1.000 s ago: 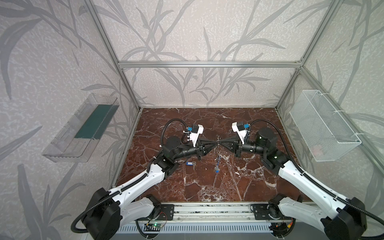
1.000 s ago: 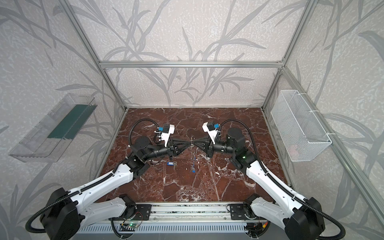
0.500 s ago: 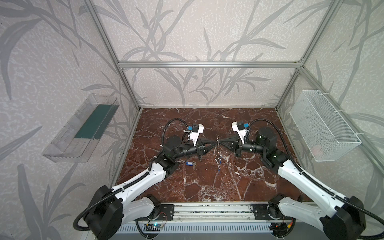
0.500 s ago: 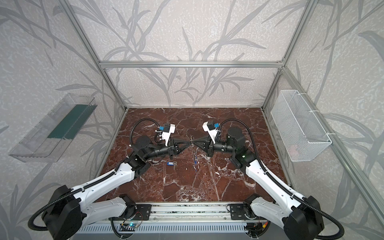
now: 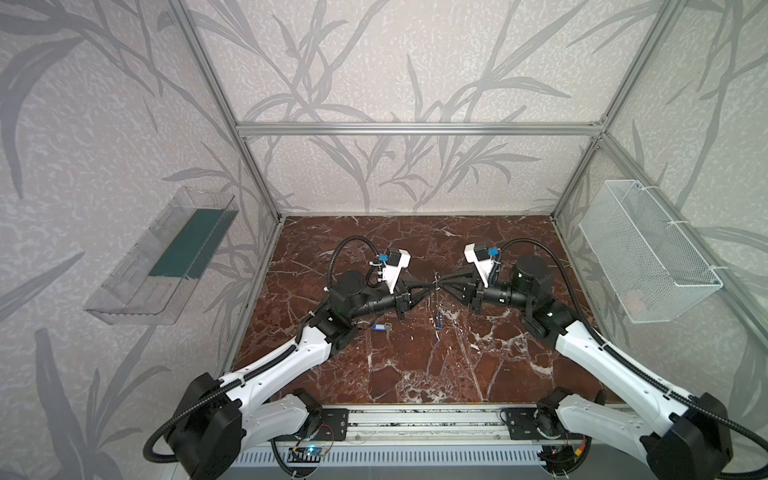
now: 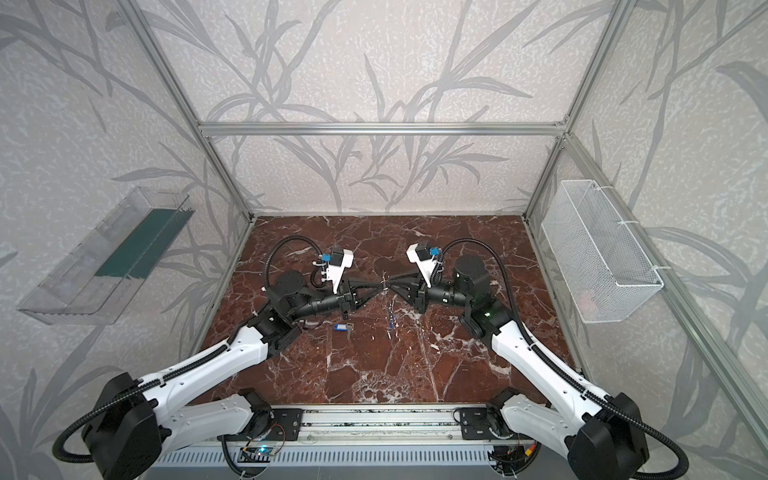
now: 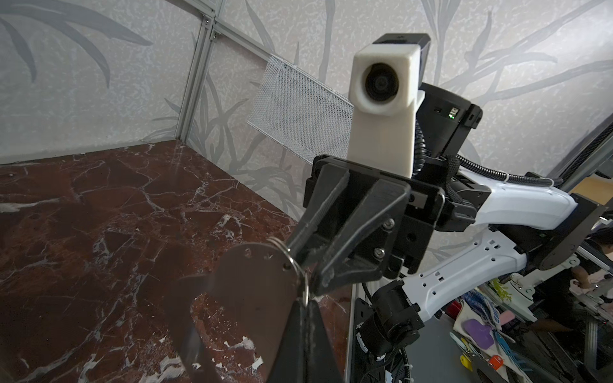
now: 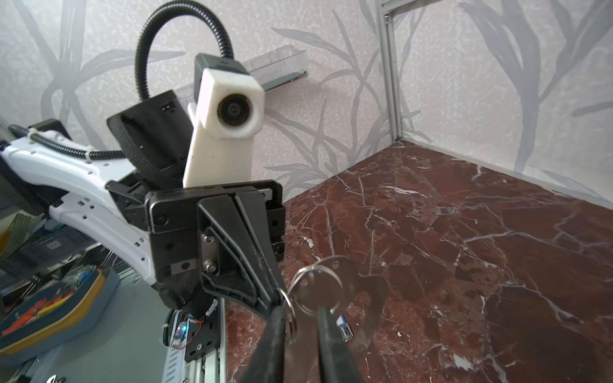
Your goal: Put the keys on the keyring
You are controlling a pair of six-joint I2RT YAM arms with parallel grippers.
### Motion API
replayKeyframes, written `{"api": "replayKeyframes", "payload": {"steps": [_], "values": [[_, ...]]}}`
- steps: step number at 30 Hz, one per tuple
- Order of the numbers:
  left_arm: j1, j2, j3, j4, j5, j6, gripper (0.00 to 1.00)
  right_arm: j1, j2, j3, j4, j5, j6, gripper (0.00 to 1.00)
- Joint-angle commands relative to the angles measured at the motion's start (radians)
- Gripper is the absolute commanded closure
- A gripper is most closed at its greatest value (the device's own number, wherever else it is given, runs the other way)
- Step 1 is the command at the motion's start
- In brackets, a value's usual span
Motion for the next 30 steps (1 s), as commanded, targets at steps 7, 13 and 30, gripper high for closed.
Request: {"api": "replayKeyframes", "payload": {"steps": [7,13,30], "values": [[-0.001,-0.057,0.028,-0.096,-0.141,0.081,1.00,-0.077,-0.076,-0.083,0.130,0.094,0.103,0.75],[-0.003,-0.058,0.040,-0.127,-0.166,0.082,1.00,-0.076,-0.061,-0.082,0.135,0.082,0.110,0.74],[-0.025,-0.043,0.089,-0.222,-0.194,0.095,1.00,-0.025,-0.003,-0.039,0.072,0.073,0.065,0.73]]}}
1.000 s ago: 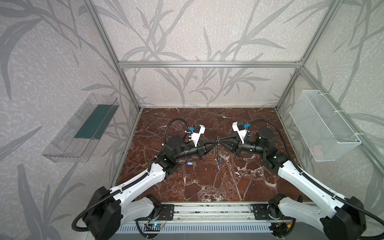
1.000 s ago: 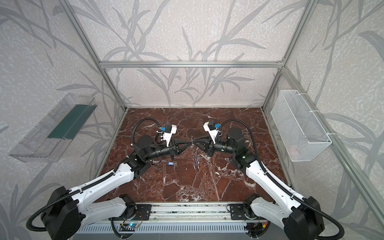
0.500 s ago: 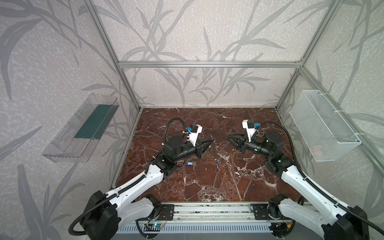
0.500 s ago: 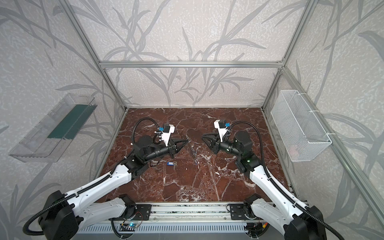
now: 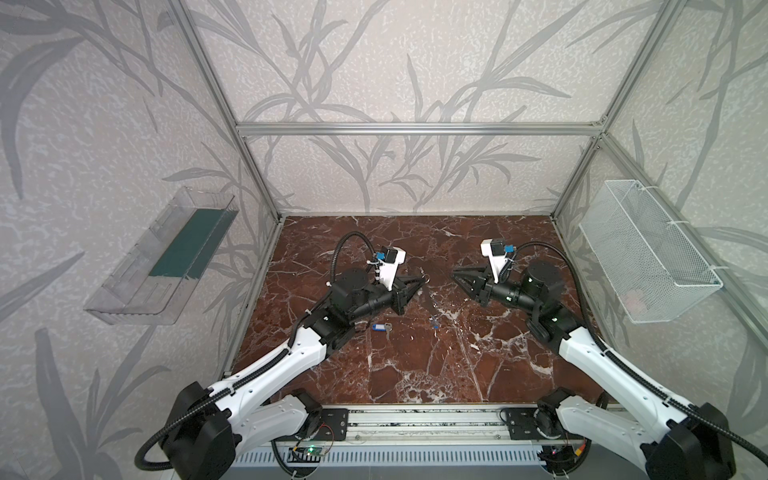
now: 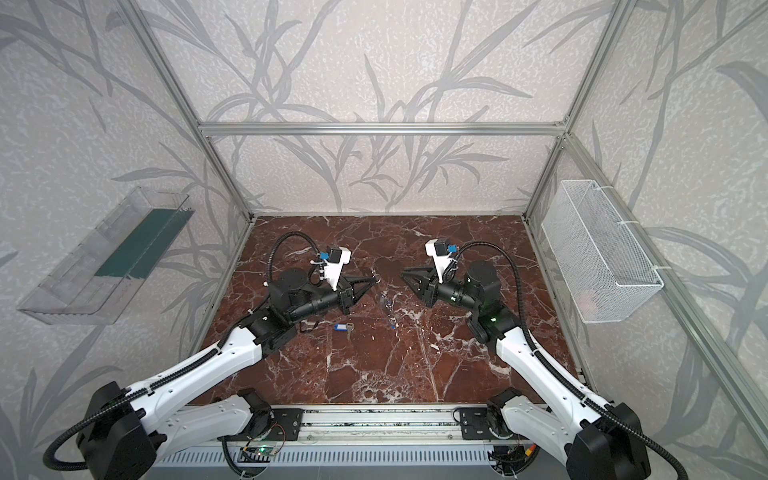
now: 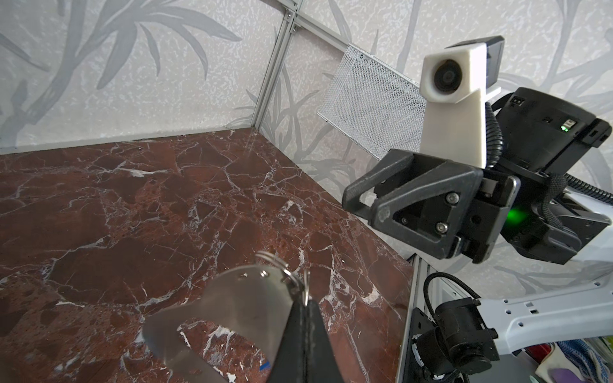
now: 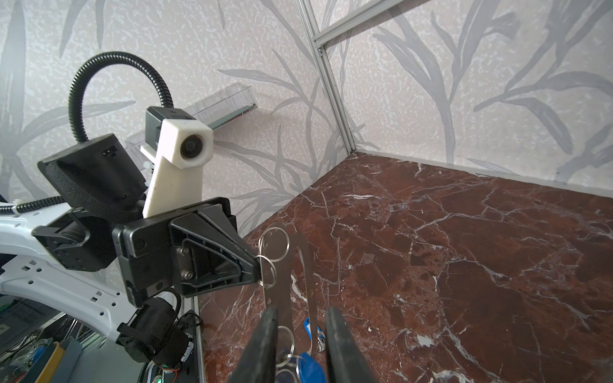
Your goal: Put the keys on the keyring
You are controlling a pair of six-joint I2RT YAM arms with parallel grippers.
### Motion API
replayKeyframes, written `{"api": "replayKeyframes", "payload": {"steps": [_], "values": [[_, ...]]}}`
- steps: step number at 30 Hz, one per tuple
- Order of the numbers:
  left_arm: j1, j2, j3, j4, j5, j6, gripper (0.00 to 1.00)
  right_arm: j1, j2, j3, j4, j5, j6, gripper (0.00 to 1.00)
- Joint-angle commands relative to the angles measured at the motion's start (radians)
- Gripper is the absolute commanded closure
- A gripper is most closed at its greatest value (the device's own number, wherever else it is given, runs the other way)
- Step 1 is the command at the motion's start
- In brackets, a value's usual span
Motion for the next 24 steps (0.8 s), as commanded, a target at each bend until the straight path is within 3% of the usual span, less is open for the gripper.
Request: {"api": "replayKeyframes", "payload": {"steps": [1,24], "values": [[-0.009,-0.010,0.041,0.007,0.014,0.022,1.00,0.042,0.021,0.046,-0.042,-0.006,-0.048,0.74],[-0.031,-0.010,0.060,-0.028,0.044,0.056,1.00,0.113,0.126,0.118,-0.081,-0.013,-0.088,0.80]]}}
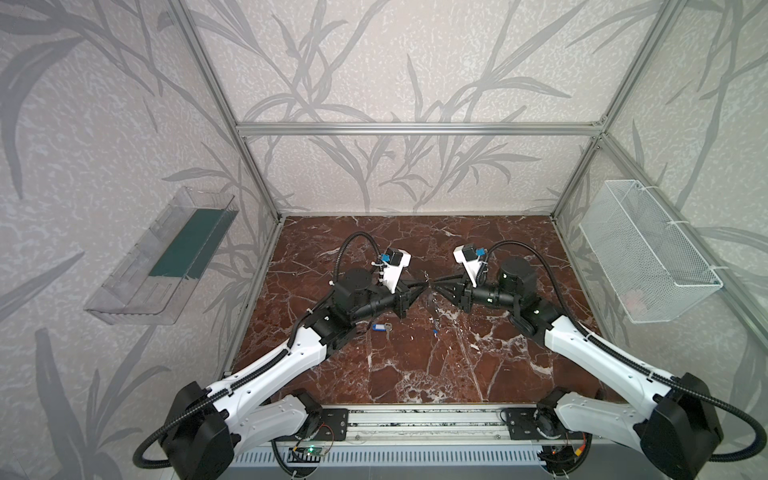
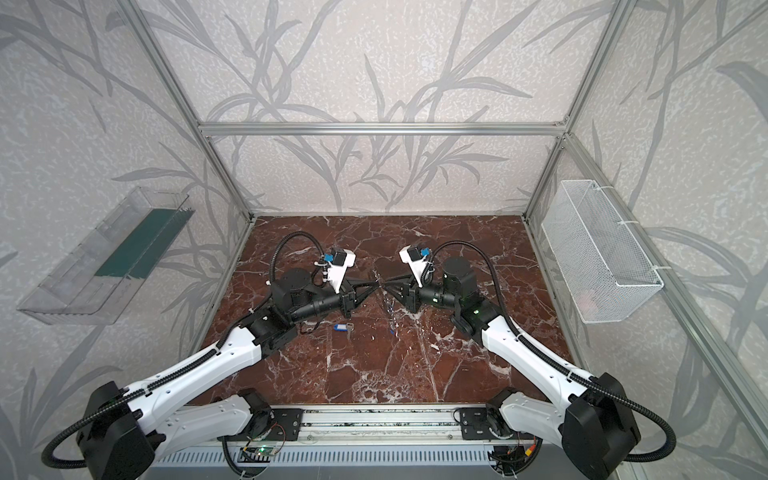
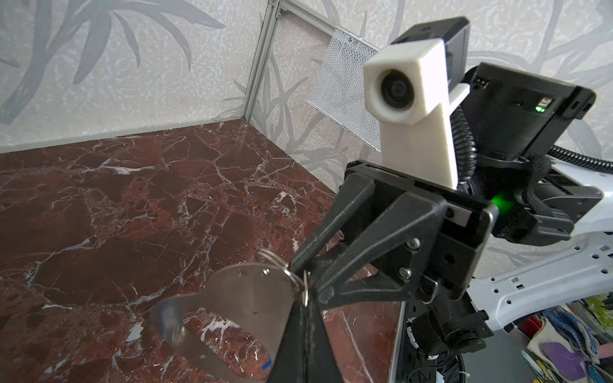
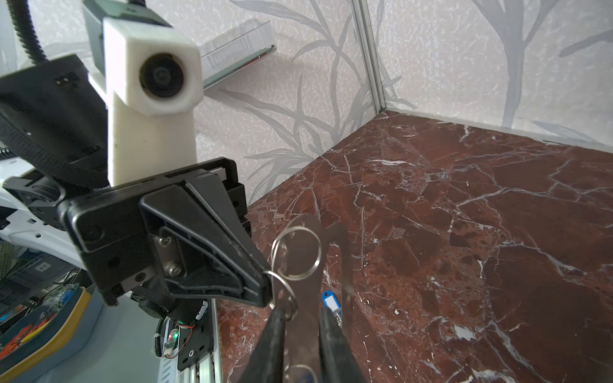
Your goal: Put the keys on the keyring
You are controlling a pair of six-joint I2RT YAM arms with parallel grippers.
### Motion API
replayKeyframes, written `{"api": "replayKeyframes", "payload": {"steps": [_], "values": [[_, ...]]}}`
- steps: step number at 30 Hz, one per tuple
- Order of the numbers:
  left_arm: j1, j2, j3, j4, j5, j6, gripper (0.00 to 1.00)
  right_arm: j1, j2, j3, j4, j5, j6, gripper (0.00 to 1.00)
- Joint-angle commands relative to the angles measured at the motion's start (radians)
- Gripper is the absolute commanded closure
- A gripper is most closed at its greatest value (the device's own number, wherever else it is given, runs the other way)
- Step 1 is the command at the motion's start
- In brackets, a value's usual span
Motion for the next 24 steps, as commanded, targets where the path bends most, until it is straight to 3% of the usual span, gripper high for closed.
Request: {"api": "replayKeyframes", "payload": {"steps": [1,12,15,17,24], "values": [[-0.006,-0.010,0.036,0.023,0.025,0.021,1.00,0.005,0.006,0.037,0.001,-0.011,-0.010,0.80],[-0.013,0.007,0.046,0.014,0.047,0.024,1.00,0.010,0.006,0.040,-0.006,-0.024,-0.019,0.84],[-0.014,0.012,0.049,0.011,0.047,0.027,1.00,0.013,0.004,0.040,-0.008,-0.038,-0.023,0.89],[-0.014,0.013,0.048,0.011,0.045,0.028,1.00,0.013,0.003,0.040,-0.009,-0.048,-0.023,0.99],[-0.015,0.004,0.032,0.024,0.016,0.025,1.00,0.012,-0.020,0.024,-0.012,-0.028,-0.025,1.00]]}}
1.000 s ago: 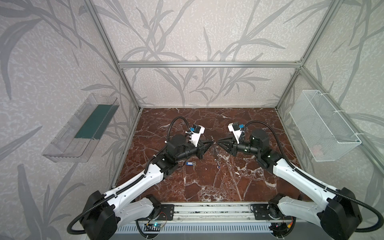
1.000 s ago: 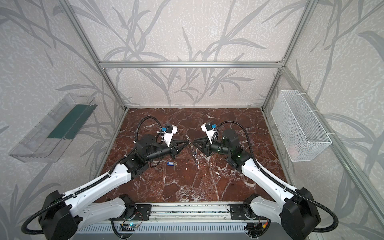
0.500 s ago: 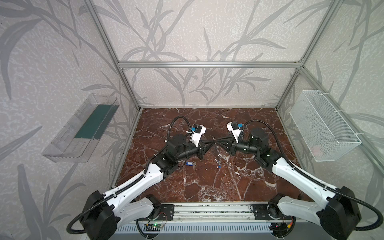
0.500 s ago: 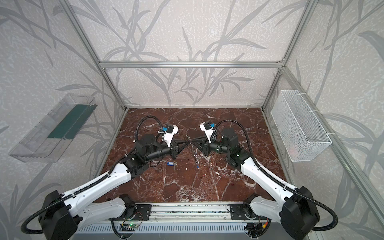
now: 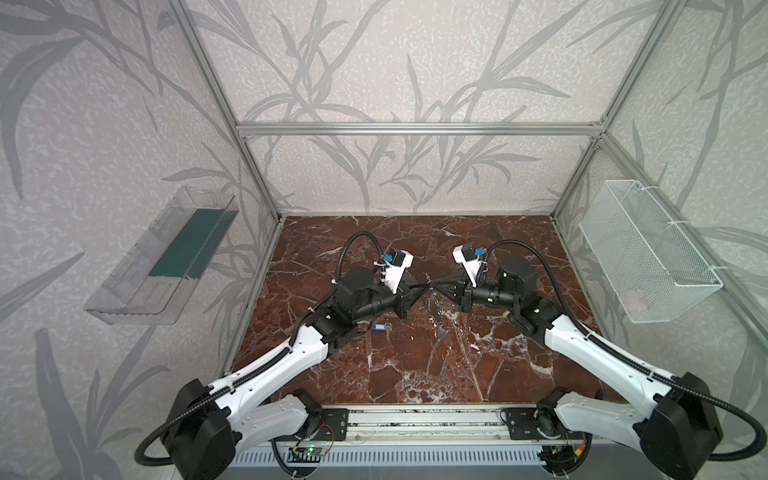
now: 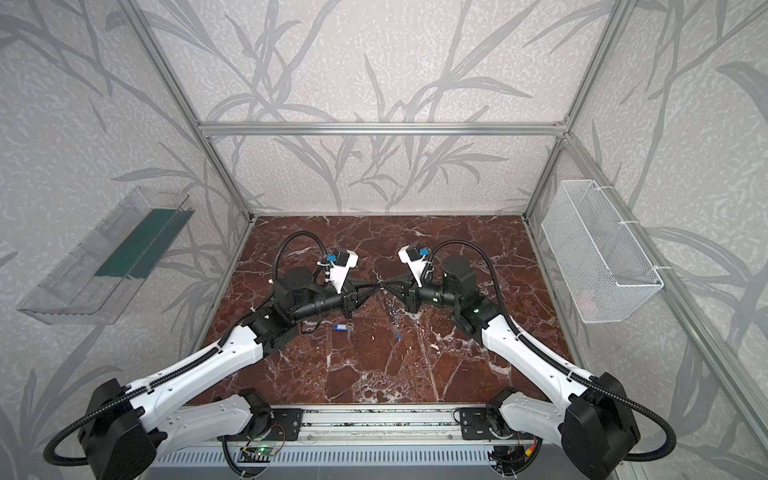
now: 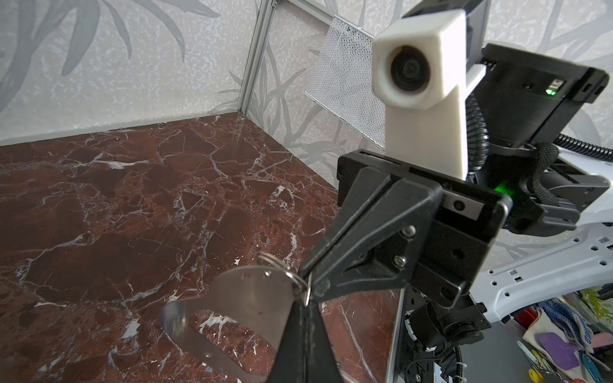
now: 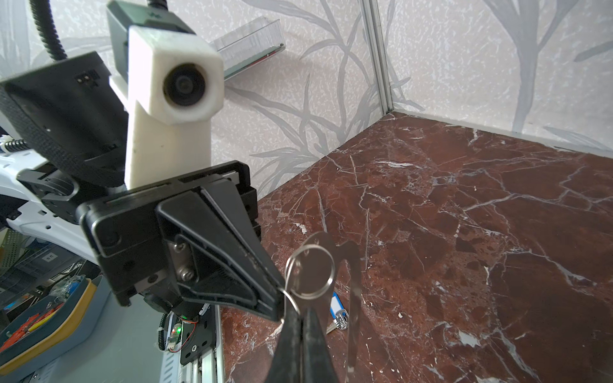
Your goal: Put the keys on the keyring
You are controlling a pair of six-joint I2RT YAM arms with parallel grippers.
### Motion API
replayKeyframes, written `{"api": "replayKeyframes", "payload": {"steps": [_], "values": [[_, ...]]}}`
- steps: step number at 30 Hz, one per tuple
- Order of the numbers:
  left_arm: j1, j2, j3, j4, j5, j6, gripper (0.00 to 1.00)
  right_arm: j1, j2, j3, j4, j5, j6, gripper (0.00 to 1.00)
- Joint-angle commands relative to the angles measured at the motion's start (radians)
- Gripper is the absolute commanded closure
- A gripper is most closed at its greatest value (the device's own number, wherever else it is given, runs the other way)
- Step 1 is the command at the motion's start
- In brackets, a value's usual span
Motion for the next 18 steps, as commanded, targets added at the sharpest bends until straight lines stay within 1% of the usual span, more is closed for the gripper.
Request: {"api": "replayKeyframes", "payload": {"steps": [1,3,5,7,11,18], "values": [[-0.010,-0.014,0.018,0.044,0.000,0.014,1.00,0.005,-0.025,0.012,-0.002,-0.003,-0.002,1.00],[-0.008,-0.024,0.010,0.052,-0.003,0.011,0.97,0.003,-0.030,0.009,-0.001,0.002,0.003,1.00],[-0.008,-0.037,-0.002,0.068,-0.001,0.008,0.92,-0.005,-0.032,0.006,0.006,0.001,0.008,1.00],[-0.007,-0.052,-0.014,0.078,-0.006,0.004,0.89,-0.017,-0.035,-0.001,0.019,-0.006,0.021,1.00],[0.004,-0.073,-0.033,0.096,-0.041,-0.013,0.83,-0.030,-0.037,-0.008,0.038,-0.023,0.032,1.00],[0.025,-0.055,-0.038,0.149,0.015,-0.059,0.81,-0.031,-0.039,-0.008,0.043,-0.053,0.023,1.00]]}}
